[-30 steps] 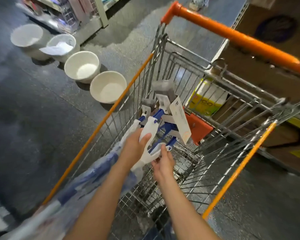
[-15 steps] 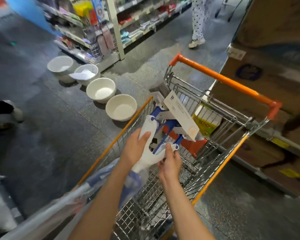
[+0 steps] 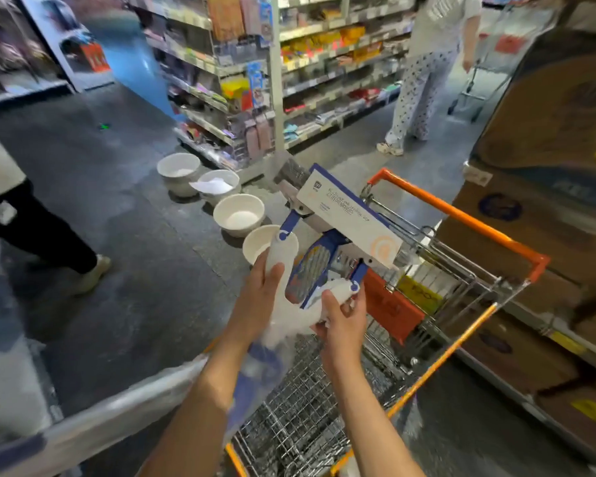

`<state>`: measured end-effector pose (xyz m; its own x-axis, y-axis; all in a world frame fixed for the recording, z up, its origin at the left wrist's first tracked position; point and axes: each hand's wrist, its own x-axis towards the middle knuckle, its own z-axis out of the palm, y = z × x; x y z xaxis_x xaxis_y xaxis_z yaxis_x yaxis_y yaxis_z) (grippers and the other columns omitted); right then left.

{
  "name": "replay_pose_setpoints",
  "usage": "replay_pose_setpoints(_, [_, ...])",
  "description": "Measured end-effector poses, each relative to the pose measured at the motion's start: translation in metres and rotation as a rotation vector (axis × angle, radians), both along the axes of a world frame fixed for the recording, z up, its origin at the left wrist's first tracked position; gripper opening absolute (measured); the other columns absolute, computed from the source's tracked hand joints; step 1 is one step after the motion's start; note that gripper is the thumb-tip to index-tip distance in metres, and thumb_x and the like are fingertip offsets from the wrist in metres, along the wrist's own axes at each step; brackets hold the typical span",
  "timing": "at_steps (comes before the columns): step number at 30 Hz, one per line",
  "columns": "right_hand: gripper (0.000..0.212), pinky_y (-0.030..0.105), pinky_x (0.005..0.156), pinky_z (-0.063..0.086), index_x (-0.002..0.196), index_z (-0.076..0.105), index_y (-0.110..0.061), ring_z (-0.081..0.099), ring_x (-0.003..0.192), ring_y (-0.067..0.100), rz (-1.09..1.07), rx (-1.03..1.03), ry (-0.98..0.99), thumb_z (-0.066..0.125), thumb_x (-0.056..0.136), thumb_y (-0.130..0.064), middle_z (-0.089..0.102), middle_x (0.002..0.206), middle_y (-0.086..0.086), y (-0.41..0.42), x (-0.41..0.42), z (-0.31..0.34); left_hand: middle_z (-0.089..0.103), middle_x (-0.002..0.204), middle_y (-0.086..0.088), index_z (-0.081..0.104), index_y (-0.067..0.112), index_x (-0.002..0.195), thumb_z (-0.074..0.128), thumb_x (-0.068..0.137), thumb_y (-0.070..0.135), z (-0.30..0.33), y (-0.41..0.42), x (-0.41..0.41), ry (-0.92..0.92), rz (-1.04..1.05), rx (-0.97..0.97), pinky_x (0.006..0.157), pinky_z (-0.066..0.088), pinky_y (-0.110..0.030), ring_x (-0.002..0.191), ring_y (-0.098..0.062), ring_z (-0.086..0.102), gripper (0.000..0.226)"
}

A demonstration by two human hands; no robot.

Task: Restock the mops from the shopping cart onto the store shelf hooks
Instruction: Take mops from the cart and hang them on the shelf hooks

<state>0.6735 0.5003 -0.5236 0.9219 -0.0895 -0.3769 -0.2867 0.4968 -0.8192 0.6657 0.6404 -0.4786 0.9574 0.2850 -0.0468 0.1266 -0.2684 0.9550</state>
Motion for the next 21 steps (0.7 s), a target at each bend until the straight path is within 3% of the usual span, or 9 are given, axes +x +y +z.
replay_pose_setpoints(2, [0.071,0.045,0.075,0.060,0.152,0.033,-0.034,0.071,0.099,0.025,0.023,-0.032,-0.018,0.066,0.095,-0.008,0.070,0.118,0.007,0.008,-0.005,0.012,0.044,0.152,0.014,0.032,0.043,0.152,0.043,0.105,0.044,0.009,0.008,-0.011,-0.084,0.027,0.024,0.109,0.038,-0.031,0.133,-0.005,0.048,0.047])
replay_pose_setpoints(5, [0.076,0.059,0.091,0.055,0.151,0.031,-0.039,0.066,0.113,0.029,0.067,-0.024,-0.048,0.069,0.093,-0.010,0.065,0.128,0.007,0.019,-0.014,0.030,0.021,0.150,0.037,0.017,0.056,0.143,0.038,0.109,0.027,0.025,0.018,-0.027,-0.158,0.075,0.112,0.111,0.026,-0.017,0.130,0.026,0.028,0.050])
replay_pose_setpoints(6, [0.077,0.060,0.093,0.054,0.150,0.030,-0.043,0.065,0.116,0.028,0.084,-0.015,-0.056,0.070,0.092,-0.011,0.063,0.132,0.006,0.024,-0.017,0.037,0.017,0.150,0.037,0.014,0.056,0.141,0.037,0.109,0.025,0.032,0.021,-0.033,-0.163,0.094,0.128,0.113,0.026,-0.018,0.130,0.027,0.025,0.051])
replay_pose_setpoints(8, [0.077,0.060,0.093,0.054,0.148,0.032,-0.047,0.064,0.117,0.028,0.118,-0.020,-0.101,0.071,0.091,-0.011,0.062,0.134,0.007,0.032,-0.022,0.051,0.016,0.154,0.028,0.011,0.053,0.144,0.038,0.109,0.024,0.045,0.026,-0.047,-0.169,0.138,0.144,0.118,0.028,-0.028,0.135,0.010,0.029,0.053])
replay_pose_setpoints(11, [0.072,0.050,0.081,0.061,0.141,0.036,-0.049,0.069,0.107,0.030,0.198,0.003,-0.165,0.068,0.092,-0.008,0.067,0.124,0.010,0.044,-0.032,0.067,0.023,0.143,0.027,0.005,0.047,0.152,0.045,0.107,0.022,0.062,0.033,-0.067,-0.157,0.228,0.195,0.100,0.032,-0.018,0.126,0.000,0.033,0.065])
replay_pose_setpoints(14, [0.071,0.050,0.084,0.060,0.134,0.039,-0.056,0.071,0.100,0.020,0.282,0.024,-0.203,0.067,0.093,-0.006,0.070,0.117,0.005,0.052,-0.046,0.083,0.020,0.145,0.029,0.010,0.040,0.157,0.049,0.105,0.017,0.071,0.040,-0.090,-0.187,0.346,0.212,0.093,0.027,-0.008,0.126,0.005,0.029,0.069])
replay_pose_setpoints(17, [0.073,0.057,0.088,0.058,0.132,0.041,-0.065,0.067,0.111,0.025,0.376,0.007,-0.231,0.071,0.091,-0.012,0.066,0.126,0.007,0.057,-0.064,0.098,0.016,0.152,0.031,0.013,0.040,0.156,0.049,0.105,0.014,0.081,0.040,-0.118,-0.238,0.426,0.241,0.095,0.028,0.001,0.128,0.025,0.023,0.068])
replay_pose_setpoints(19, [0.074,0.061,0.091,0.055,0.132,0.041,-0.068,0.062,0.120,0.029,0.436,0.004,-0.249,0.076,0.087,-0.022,0.061,0.136,0.008,0.060,-0.078,0.104,0.013,0.149,0.039,0.012,0.044,0.153,0.049,0.105,0.017,0.088,0.038,-0.139,-0.254,0.475,0.255,0.095,0.021,0.007,0.121,0.039,0.017,0.066])
replay_pose_setpoints(21, [0.076,0.063,0.096,0.051,0.135,0.038,-0.069,0.056,0.129,0.030,0.495,-0.011,-0.292,0.078,0.077,-0.040,0.056,0.144,0.005,0.064,-0.091,0.105,0.012,0.142,0.044,0.011,0.044,0.152,0.049,0.105,0.021,0.096,0.032,-0.161,-0.263,0.542,0.293,0.091,0.021,0.009,0.114,0.044,0.015,0.064])
